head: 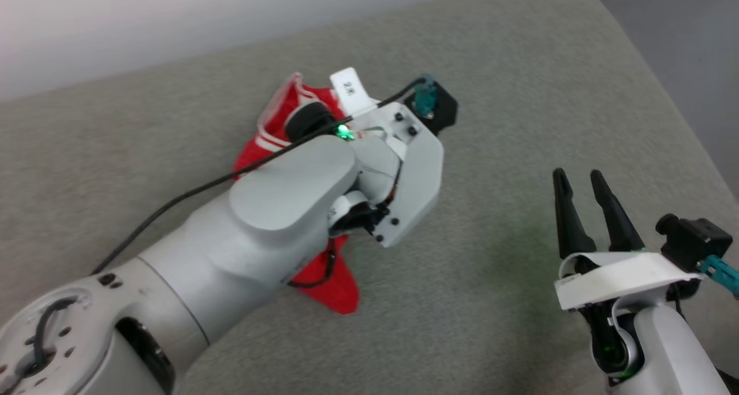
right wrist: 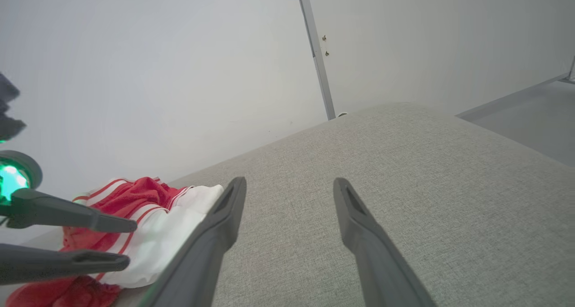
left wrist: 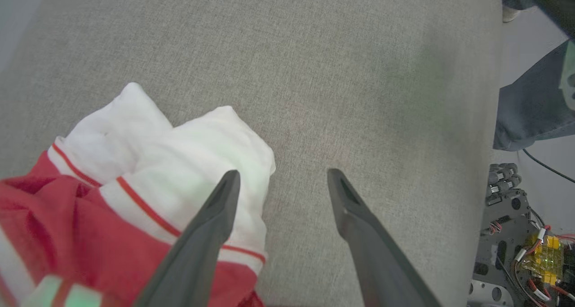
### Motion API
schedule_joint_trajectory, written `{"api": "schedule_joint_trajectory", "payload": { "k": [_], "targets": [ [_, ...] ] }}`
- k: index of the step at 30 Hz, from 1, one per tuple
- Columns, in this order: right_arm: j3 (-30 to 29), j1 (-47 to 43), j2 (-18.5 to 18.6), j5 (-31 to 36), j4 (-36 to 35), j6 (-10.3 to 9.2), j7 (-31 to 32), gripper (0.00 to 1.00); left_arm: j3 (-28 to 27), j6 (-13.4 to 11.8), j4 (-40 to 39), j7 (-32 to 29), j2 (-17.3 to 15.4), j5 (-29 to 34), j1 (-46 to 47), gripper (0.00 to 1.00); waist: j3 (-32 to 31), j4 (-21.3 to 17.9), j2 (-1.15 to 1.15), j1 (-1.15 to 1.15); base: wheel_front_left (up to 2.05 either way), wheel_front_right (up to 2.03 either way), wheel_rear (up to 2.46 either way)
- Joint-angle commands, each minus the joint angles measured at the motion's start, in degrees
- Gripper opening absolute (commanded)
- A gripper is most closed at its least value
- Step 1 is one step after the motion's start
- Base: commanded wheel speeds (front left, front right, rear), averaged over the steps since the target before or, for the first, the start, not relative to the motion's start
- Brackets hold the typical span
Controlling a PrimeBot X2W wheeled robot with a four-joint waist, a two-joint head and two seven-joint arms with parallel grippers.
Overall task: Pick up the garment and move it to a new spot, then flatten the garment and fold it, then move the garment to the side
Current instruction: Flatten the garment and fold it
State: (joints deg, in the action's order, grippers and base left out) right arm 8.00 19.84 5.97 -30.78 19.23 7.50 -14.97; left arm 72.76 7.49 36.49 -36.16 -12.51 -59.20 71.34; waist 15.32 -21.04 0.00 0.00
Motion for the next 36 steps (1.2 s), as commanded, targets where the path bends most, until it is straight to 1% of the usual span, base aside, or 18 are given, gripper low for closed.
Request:
{"api": "schedule_joint_trajectory", "payload": {
  "k": [1,5,12,13,14,15,16,17,23,24,26,29,31,33,36],
  "targets": [
    [0.5,1.2,-0.6,-0.4,-0.5,-0.02,-0.3,1.00,0.4,-0.1,1.9,0.4,-0.6,0.9,0.2,1.00,5.3,-6.2,0.00,0.00,0.00,0.00,0.00],
    [1.0,1.8,-1.2,-0.4,-1.0,-0.02,-0.3,1.00,0.7,-0.1,5.1,0.2,-1.2,2.0,-1.3,1.00,5.9,-7.6,0.00,0.00,0.00,0.00,0.00],
    [1.2,1.8,-1.5,0.0,-1.6,-0.02,-0.3,1.00,0.7,-0.1,5.9,1.0,-2.0,4.9,-3.6,1.00,6.2,-8.0,0.00,0.00,0.00,0.00,0.00],
    [1.2,1.8,-1.5,0.1,-1.6,-0.02,-0.3,1.00,0.7,-0.1,6.2,1.6,-1.9,4.9,-3.6,0.56,6.1,-7.8,0.00,0.00,0.00,0.00,0.00],
    [1.1,1.8,-1.4,0.3,-1.6,-0.02,-0.3,1.00,0.8,-0.1,6.4,2.2,-1.8,4.9,-3.4,0.35,6.1,-7.6,0.00,0.00,0.00,0.00,0.00],
    [1.2,1.9,-1.4,0.4,-1.6,-0.02,-0.3,1.00,0.8,-0.1,6.5,2.7,-1.6,5.3,-3.3,0.16,6.1,-7.4,0.00,0.00,0.00,0.00,0.00],
    [1.3,2.0,-1.3,0.5,-1.5,-0.02,-0.3,1.00,0.8,-0.1,6.7,3.4,-1.5,5.7,-2.9,0.05,6.0,-7.2,0.00,0.00,0.00,0.00,0.00],
    [1.4,2.0,-1.3,0.5,-1.5,-0.02,-0.3,1.00,0.8,-0.1,6.9,4.0,-1.3,6.2,-2.7,0.00,6.0,-7.0,0.00,0.00,0.00,0.00,0.00],
    [0.8,2.4,-0.6,0.8,-1.4,-0.02,-0.3,1.00,0.7,-0.1,7.8,7.8,0.1,5.6,-1.6,0.00,5.4,-4.7,0.00,0.00,0.00,0.00,0.00],
    [0.2,2.1,-0.2,0.9,-1.5,-0.02,-0.3,1.00,0.7,-0.1,7.7,9.3,0.7,4.5,-1.2,0.00,5.0,-3.7,0.00,0.00,0.00,0.00,0.00],
    [-0.4,1.1,0.4,0.9,-1.8,-0.02,-0.3,1.00,-0.5,-0.1,7.6,12.1,1.7,0.2,-0.7,0.00,4.2,-1.6,0.00,0.00,0.00,0.00,0.00],
    [-1.3,-0.1,1.4,1.2,-2.0,-0.02,-0.3,1.00,-3.3,-0.1,7.3,16.0,1.6,-6.2,0.3,0.00,2.2,1.9,0.00,0.00,0.00,0.00,0.00],
    [-1.5,-0.9,2.1,1.3,-2.0,-0.02,-0.2,1.00,-5.7,-0.1,6.7,18.2,0.6,-10.3,0.8,0.00,0.7,4.4,0.00,0.00,0.00,0.00,0.00],
    [-1.7,-1.8,2.7,1.3,-1.8,-0.02,-0.2,1.00,-7.8,-0.1,5.8,20.1,-1.1,-13.5,1.1,0.00,-0.9,6.9,0.00,0.00,0.00,0.00,0.00],
    [-1.7,-2.7,3.6,1.2,-1.6,-0.02,-0.2,1.00,-10.2,-0.1,5.5,22.4,-5.0,-17.0,0.7,0.00,-2.6,10.3,0.00,0.00,0.00,0.00,0.00]
  ]
}}
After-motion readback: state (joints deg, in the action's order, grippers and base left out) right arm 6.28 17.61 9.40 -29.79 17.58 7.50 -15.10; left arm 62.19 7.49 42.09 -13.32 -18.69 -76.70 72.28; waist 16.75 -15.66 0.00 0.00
